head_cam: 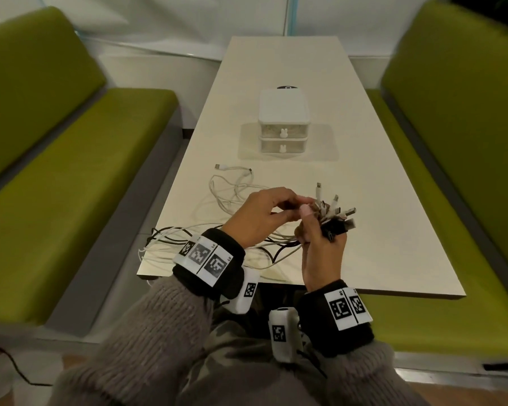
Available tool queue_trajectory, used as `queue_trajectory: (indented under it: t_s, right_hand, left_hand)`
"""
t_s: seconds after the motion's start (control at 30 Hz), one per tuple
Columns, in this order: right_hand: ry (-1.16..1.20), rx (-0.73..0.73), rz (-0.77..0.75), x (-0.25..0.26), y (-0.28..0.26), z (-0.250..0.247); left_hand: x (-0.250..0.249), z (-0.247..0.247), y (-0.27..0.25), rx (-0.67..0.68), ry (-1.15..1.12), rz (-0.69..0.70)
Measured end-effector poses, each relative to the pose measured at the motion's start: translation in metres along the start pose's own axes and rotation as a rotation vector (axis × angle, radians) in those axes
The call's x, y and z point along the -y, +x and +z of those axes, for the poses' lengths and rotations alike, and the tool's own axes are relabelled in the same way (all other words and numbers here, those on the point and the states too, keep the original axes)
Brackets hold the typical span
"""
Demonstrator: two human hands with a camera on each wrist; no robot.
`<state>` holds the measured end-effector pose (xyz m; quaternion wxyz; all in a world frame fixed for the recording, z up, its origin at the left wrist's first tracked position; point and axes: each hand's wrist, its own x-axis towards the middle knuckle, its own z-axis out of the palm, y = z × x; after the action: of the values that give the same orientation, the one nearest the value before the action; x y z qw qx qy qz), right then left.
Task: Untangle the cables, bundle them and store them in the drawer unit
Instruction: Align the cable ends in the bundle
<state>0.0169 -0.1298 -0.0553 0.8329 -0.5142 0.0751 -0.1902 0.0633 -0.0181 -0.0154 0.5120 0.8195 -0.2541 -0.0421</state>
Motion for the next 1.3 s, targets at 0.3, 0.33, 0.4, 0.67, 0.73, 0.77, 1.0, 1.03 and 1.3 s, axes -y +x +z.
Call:
queue_trajectory:
  t_s: [0.3, 0.33, 0.4, 0.67, 0.73, 0.77, 1.0, 1.03, 1.3]
  right_hand:
    - [-0.051, -0.224, -0.091, -0.001, -0.002, 0.004]
    - [-0.047, -0.236, -0.094, -0.001, -0.001, 0.004]
    - [-0.072, -0.225, -0.113, -0.002, -0.001, 0.003]
    - [-0.017, -0.216, -0.102, 0.002, 0.003, 0.012]
    - [-0.05, -0.211, -0.142, 0.005, 0.002, 0.013]
    - [-0.06, -0.207, -0.149, 0.006, 0.001, 0.013]
    - [-0.061, -0.249, -0.133, 0.002, 0.003, 0.007]
    - [-0.057, -0.253, -0.132, 0.001, 0.003, 0.006]
    - [-0.055, -0.253, -0.116, -0.001, 0.008, 0.002]
  left_hand:
    - [0.037, -0.006, 0.004, 0.24, 0.356, -0.154]
    - [0.04, -0.014, 0.008, 0.245, 0.413, -0.171]
    - [0.04, -0.033, 0.02, 0.253, 0.507, -0.199]
    - [-0.017, -0.06, 0.072, 0.147, 0.575, 0.249]
    - [-0.026, -0.059, 0.082, 0.122, 0.631, 0.351]
    - [-0.031, -0.06, 0.087, 0.106, 0.65, 0.384]
    - [-0.031, -0.071, 0.089, 0.07, 0.613, 0.296]
    - [-0.025, -0.074, 0.086, 0.099, 0.623, 0.224]
    - [-0.007, -0.072, 0.042, 0.373, 0.597, -0.089]
